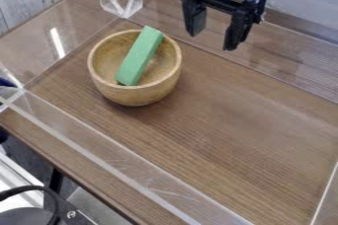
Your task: Remove the green block from inside the brown bowl and put it on the table
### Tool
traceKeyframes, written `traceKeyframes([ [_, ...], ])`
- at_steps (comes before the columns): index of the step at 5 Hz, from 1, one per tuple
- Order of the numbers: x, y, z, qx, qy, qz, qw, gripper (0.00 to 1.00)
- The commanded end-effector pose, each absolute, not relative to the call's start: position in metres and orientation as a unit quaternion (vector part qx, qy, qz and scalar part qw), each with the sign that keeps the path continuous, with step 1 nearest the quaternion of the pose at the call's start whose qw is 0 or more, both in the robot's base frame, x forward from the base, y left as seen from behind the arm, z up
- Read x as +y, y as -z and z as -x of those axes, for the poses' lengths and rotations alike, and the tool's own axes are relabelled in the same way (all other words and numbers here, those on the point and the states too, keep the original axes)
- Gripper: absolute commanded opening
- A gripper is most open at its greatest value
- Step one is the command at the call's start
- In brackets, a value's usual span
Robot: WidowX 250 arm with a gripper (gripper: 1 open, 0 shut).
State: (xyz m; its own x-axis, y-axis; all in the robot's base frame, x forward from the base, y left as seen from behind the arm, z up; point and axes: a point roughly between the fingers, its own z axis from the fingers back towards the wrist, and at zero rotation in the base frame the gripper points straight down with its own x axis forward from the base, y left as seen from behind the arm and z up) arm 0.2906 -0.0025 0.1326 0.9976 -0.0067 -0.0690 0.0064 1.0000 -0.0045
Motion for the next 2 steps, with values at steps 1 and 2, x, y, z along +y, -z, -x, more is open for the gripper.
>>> traceKeyframes([
  [1, 0.006, -0.127, -0.286, 0.043, 0.003, -0.002, 0.999, 1.00],
  [2, 0.022, -0.120, -0.272, 0.050, 0.000, -0.008, 0.999, 1.00],
])
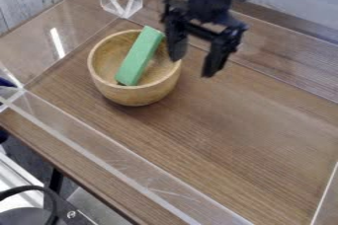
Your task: Remove the green block from inside the brown bowl and put it on the table
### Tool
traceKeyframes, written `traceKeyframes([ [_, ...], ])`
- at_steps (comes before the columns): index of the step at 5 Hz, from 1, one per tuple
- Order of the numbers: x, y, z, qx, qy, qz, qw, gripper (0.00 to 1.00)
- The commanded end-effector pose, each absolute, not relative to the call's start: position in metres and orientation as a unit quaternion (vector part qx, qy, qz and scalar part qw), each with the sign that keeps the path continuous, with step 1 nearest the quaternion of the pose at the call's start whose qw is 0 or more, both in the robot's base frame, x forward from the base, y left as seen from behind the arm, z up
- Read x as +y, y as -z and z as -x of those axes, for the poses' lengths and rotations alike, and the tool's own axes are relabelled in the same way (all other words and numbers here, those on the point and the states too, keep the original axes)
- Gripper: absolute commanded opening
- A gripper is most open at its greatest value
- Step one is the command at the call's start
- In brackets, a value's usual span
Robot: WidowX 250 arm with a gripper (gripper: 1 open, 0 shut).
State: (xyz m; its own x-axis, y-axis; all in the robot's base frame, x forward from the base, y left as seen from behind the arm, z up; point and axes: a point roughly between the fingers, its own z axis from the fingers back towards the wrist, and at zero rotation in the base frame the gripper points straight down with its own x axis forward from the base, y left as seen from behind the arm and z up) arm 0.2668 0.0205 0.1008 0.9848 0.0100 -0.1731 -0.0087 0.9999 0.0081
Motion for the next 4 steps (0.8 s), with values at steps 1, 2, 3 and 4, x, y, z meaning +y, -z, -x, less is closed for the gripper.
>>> traceKeyframes([
  [1, 0.041, -0.113, -0.259, 0.045, -0.007, -0.009, 0.999, 1.00],
  [2, 0.065, -0.111, -0.255, 0.043, -0.018, -0.011, 0.999, 1.00],
  [3, 0.085, -0.108, -0.254, 0.042, -0.036, -0.009, 0.998, 1.00],
  [4, 0.094, -0.100, -0.256, 0.045, -0.051, -0.003, 0.998, 1.00],
])
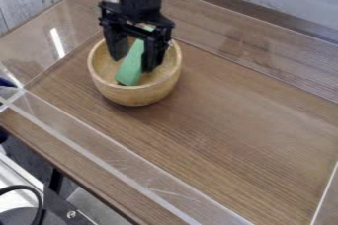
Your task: Remove the green block from inside the brown bowl and put it on the table
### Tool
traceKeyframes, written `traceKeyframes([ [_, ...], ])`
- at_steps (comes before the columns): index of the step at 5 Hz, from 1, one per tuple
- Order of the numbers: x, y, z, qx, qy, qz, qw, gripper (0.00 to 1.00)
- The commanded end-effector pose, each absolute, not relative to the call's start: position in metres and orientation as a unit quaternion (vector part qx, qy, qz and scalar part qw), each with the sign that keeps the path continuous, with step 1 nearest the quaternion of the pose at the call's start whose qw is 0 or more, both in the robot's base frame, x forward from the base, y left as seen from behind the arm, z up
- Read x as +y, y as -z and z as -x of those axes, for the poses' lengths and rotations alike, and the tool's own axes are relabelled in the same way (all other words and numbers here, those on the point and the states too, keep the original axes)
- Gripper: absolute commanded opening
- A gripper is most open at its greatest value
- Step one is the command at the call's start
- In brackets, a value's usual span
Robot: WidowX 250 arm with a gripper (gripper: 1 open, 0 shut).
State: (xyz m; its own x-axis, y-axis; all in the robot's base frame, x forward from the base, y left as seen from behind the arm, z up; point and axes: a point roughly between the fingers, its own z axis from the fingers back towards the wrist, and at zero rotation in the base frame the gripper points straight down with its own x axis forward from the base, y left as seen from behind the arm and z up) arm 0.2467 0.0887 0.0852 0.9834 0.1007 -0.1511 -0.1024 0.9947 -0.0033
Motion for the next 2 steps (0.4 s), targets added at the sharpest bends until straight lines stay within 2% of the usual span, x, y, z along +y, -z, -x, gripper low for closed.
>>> traceKeyframes([
  [1, 0.1007, -0.0894, -0.2633, 0.046, -0.053, 0.001, 0.998, 1.00],
  [2, 0.1052, -0.0831, -0.2693, 0.045, -0.051, 0.004, 0.998, 1.00],
])
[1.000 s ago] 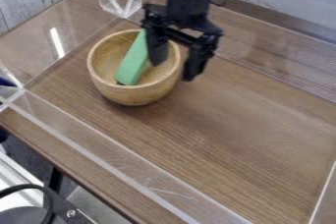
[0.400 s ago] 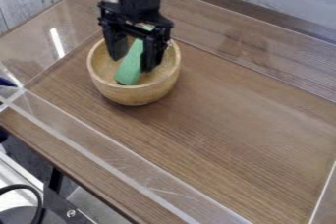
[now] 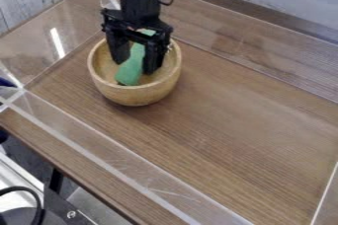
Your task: Remove the green block from inside the brown bowl and put it on the table
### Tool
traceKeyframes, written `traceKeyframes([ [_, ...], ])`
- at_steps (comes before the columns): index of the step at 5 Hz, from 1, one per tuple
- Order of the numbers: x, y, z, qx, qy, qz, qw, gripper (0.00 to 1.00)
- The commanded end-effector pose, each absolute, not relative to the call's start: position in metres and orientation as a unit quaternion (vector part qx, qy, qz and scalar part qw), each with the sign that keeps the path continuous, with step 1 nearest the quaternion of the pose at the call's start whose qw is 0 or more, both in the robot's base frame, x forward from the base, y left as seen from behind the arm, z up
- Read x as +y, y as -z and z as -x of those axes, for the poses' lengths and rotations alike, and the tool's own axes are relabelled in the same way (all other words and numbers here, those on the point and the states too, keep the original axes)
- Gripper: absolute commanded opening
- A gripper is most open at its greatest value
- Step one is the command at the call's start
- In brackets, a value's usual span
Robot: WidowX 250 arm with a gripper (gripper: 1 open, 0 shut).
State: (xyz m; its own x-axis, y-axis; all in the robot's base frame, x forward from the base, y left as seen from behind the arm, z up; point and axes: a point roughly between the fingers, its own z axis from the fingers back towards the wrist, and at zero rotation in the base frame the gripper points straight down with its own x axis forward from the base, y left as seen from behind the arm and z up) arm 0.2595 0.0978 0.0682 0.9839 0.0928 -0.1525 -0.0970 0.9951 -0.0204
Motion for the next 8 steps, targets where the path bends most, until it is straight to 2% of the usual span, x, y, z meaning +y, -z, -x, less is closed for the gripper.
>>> traceKeyframes([
  [1, 0.107, -0.081, -0.274, 0.042, -0.048, 0.007, 0.998, 1.00],
  [8, 0.101, -0.094, -0.276, 0.030, -0.034, 0.022, 0.999, 1.00],
])
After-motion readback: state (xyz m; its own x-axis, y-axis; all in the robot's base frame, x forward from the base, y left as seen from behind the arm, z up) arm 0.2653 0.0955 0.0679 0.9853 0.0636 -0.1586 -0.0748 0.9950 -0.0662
